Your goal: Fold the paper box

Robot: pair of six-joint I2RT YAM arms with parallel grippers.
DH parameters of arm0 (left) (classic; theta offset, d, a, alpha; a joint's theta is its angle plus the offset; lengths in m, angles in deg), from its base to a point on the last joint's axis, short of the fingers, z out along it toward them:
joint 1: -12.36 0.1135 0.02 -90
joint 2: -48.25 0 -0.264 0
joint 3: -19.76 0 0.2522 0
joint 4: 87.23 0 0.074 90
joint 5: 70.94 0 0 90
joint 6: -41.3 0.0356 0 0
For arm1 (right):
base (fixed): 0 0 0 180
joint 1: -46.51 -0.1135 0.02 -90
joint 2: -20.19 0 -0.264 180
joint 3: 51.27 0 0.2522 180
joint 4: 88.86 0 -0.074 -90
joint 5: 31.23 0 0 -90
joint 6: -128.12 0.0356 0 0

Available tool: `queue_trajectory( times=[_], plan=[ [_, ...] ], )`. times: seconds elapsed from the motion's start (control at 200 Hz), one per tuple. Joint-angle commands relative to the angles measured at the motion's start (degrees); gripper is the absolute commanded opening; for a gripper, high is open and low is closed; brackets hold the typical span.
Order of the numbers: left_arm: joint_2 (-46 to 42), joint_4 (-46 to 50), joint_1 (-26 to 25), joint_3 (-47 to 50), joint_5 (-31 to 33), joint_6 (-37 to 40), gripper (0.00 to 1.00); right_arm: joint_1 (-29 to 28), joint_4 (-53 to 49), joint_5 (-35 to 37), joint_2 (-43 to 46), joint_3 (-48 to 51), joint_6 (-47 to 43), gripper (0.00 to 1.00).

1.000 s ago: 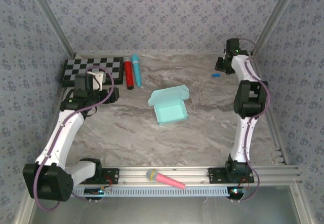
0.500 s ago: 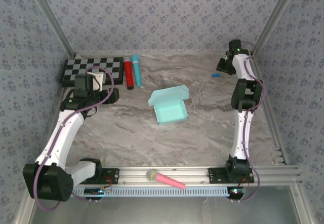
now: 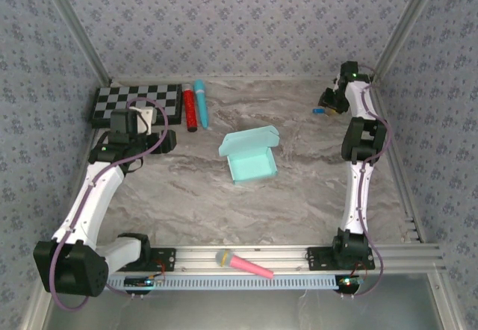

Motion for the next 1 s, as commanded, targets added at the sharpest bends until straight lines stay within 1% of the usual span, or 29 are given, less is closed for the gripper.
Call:
queue_trajectory(
  times=[0.0,0.29,0.57,0.625,0.695,0.75,0.8,0.994],
  plan=[
    [0.4,0.9,0.2,-0.1,-0.6,0.2,0.86,-0.5,-4.7,-2.2,-0.7,-0.9,-2.2,0.47],
    [0.6,1.2,0.2,-0.2,-0.4,0.1,0.86,-1.7,-4.2,-4.1,3.7,4.9,-6.1,0.44],
    [0.7,1.3,0.2,-0.3,-0.4,0.0,0.86,-2.9,-5.1,-3.4,5.6,5.3,-7.6,0.34],
    [0.9,1.3,0.2,-0.3,-0.5,0.0,0.86,-3.1,-5.3,-2.5,5.9,5.4,-7.8,0.31],
    [0.9,1.3,0.2,-0.3,-0.4,-0.1,0.86,-3.3,-5.5,-2.2,6.2,5.4,-8.2,0.25],
    [1.0,1.4,0.2,-0.4,-0.4,-0.1,0.86,-3.5,-5.6,-1.8,6.4,5.5,-8.3,0.23],
    [1.1,1.5,0.2,-0.5,-0.5,-0.1,0.86,-3.5,-5.7,-1.6,6.6,5.6,-8.5,0.20],
    [1.2,1.7,0.2,-0.5,-0.5,-0.1,0.87,-3.8,-5.7,-0.7,7.7,7.0,-9.1,0.18]
  ],
)
